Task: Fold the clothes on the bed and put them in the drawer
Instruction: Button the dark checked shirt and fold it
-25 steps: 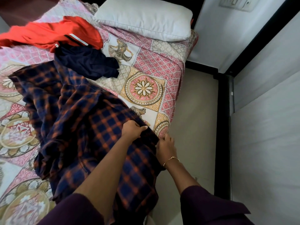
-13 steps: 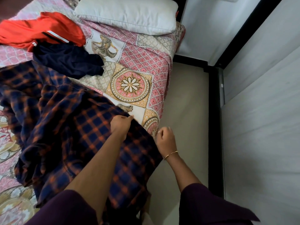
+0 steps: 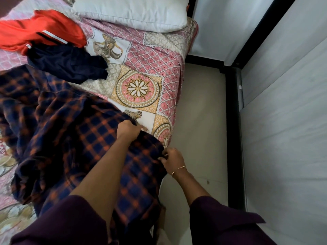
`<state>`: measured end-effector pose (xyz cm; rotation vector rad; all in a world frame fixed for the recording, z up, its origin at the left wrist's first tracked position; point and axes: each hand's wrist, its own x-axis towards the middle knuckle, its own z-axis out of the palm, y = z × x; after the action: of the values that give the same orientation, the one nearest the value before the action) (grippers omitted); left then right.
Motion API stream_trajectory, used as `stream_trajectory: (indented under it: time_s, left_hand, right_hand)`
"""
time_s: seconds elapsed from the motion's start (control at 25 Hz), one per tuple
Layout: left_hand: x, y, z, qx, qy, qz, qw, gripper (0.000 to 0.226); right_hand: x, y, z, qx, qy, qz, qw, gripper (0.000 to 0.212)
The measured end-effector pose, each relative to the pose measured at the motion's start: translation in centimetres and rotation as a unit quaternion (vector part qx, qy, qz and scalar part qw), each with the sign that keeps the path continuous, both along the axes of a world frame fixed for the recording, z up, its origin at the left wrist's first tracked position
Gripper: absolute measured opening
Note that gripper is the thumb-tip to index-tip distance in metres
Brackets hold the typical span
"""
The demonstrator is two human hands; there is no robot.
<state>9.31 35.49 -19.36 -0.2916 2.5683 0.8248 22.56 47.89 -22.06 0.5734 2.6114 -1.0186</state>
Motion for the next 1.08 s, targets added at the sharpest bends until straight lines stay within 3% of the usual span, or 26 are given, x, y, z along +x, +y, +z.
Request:
stream_trajectory:
  time_s: [0.12,0.24,0.32,0.4,0.56,0.68,0.84,0.88,0.96,1.08]
  left_hand:
    - [0.8,0.4,0.1,0.111,-0.016,0.112,0.987,0.024]
    - [2.5,-0.3,0.2,0.297,-0.050,0.217,0.929,0.016]
    - [3.3,-1.4,1.0,0.390,-0.082,0.241,0.885,0.015]
    - [3.5,-1.8,1.8,0.427,-0.091,0.218,0.873,0.014]
    - [3.8,-2.1,3.5,0.457,-0.062,0.190,0.867,0.019]
    - [4.2,-1.9,4.0,0.462,-0.052,0.175,0.868,0.022]
    - [4.8,-1.8,3.1,0.307,-0.046,0.124,0.943,0.023]
    - [5.0,-1.8,2.7,0.286,-0.050,0.109,0.951,0.021]
    - [5.5,-1.7,2.4,0.313,-0.087,0.099,0.940,0.019]
    - [6.1,-1.0,2.0,0.376,-0.153,0.148,0.902,0.040]
  right_hand:
    - [-0.1,0.4,0.1,-0.020,0.028,-0.024,0.999,0.014]
    - [0.3,0.2,0.9,-0.045,0.079,-0.034,0.995,0.015]
    - [0.3,-0.4,1.1,-0.015,0.077,0.029,0.996,0.030]
    - [-0.1,-0.6,1.2,0.025,0.077,0.047,0.996,0.028]
    - [-0.9,-0.9,1.6,0.067,0.074,0.038,0.994,0.030]
    - [-0.6,-1.3,1.2,0.096,0.127,0.052,0.986,0.012]
    - [-0.2,-0.8,1.1,0.051,0.130,0.017,0.990,0.008]
    - [-0.2,-0.5,1.3,0.030,0.136,-0.036,0.990,0.021]
    - [-0.4,0.0,1.7,-0.040,0.147,-0.145,0.978,0.039]
    - [-0.2,-0.9,2.9,-0.152,0.136,-0.217,0.954,0.036]
